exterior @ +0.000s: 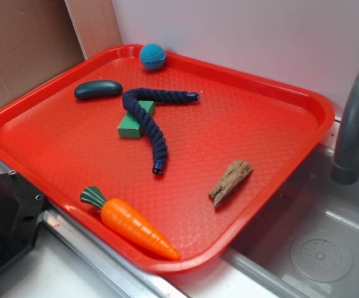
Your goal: Grab the blue rope.
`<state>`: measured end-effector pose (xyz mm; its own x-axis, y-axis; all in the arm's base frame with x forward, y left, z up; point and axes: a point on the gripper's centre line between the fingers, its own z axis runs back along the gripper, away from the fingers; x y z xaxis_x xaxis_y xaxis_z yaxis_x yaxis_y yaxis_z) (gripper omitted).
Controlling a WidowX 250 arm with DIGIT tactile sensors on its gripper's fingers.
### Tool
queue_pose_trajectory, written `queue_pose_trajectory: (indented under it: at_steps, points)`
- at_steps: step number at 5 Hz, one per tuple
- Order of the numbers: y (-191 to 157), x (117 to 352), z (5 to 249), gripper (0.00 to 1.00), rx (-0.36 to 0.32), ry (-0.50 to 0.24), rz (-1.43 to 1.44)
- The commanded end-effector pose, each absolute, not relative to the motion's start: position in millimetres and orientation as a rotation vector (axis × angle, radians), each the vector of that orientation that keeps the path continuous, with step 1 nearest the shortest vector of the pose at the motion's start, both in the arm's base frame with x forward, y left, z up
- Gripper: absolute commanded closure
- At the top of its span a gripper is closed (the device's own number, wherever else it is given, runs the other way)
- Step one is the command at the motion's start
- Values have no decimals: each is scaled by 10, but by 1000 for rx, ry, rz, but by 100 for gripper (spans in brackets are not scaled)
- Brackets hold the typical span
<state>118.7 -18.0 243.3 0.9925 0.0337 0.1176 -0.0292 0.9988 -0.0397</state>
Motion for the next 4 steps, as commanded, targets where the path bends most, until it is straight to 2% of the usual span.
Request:
queue_pose_trajectory:
  at_steps: [1,2,3,4]
  points:
    - [-180,1187,2433,0,-38,-119,32]
    - [-323,1360,1960,0,-112,-124,37]
    - [-424,1696,1584,0,-137,-123,183]
    - [-479,2058,1207,0,-123,-147,350]
